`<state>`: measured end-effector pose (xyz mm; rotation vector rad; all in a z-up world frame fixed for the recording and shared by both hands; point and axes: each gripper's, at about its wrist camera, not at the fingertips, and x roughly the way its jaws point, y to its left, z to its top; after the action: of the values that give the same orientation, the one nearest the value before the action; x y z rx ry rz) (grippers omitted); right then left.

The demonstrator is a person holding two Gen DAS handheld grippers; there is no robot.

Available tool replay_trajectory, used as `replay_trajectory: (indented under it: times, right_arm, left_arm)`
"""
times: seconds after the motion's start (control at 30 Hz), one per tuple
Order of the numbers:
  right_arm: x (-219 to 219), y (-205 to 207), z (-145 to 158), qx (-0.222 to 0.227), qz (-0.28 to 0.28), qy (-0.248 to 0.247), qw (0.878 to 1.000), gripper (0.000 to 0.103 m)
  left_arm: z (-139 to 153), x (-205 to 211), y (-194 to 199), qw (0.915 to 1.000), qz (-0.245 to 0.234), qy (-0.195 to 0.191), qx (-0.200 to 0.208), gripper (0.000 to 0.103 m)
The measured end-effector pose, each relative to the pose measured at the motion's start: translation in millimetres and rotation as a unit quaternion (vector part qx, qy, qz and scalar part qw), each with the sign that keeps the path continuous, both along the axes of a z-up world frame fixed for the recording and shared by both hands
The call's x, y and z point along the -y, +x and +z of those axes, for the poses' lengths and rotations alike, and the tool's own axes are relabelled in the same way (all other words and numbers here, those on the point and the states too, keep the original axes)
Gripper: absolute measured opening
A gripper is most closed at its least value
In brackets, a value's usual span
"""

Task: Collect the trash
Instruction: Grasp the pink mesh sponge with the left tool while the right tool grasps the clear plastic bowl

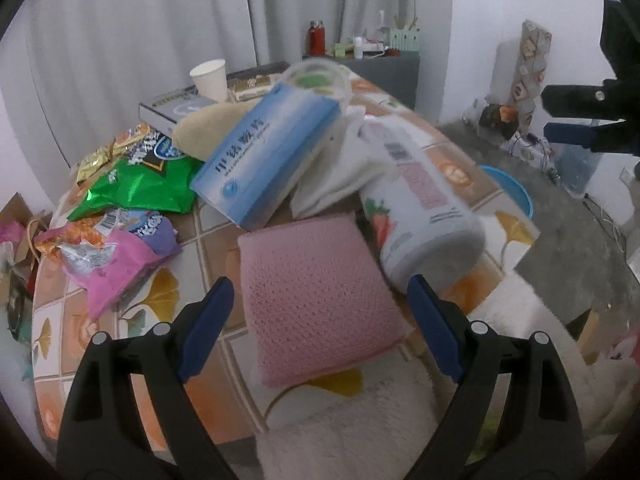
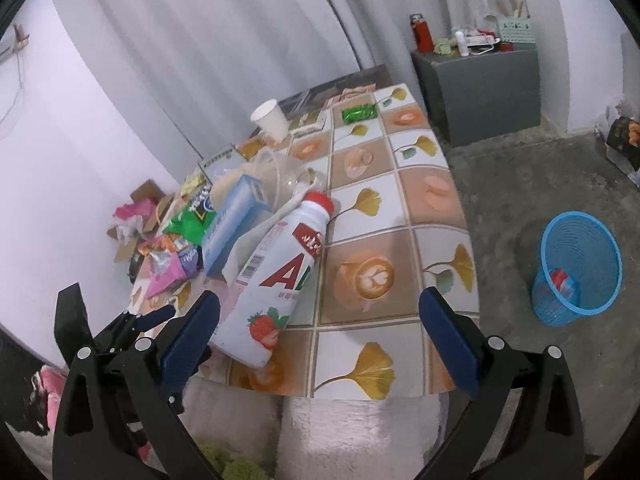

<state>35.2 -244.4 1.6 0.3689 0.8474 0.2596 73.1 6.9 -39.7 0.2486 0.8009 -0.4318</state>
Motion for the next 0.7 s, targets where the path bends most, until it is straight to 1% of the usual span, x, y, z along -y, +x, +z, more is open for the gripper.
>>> replay_trajectory:
  times: [0.13, 0.3, 0.43, 0.5, 0.6, 0.7]
  right_arm:
    - [-5, 10, 0, -0.006, 0.001, -0.006, 1.000, 0.097]
    - [-7, 31, 4, -0.009, 0.008, 0.002, 1.000, 0.097]
    - [-7, 59, 7, -0.010, 0.013, 0.020, 1.000, 0.097]
    - [-7, 78, 8, -0.014, 0.017, 0.040, 0.999, 0.097]
    - [-10, 103, 7, -0.024, 0.024, 0.062, 0.998, 0.097]
    - [-18, 128, 5, -0.035, 0.033, 0.059, 0.997, 0.090]
  left_arm:
    - [-9, -7, 12, 0.9999, 0.012, -0.004, -0.009, 0.085]
    - [-14, -21, 18, 0.9993, 0.016, -0.024, -0.023, 0.085]
    - [-14, -25, 16, 0.9992, 0.013, -0.031, -0.021, 0.085]
    - [-15, -29, 17, 0.9991, 0.011, -0.036, -0.021, 0.085]
    - [-16, -35, 17, 0.9985, 0.010, -0.048, -0.025, 0.081]
    - [-16, -39, 18, 0.9980, 0.011, -0.056, -0.026, 0.079]
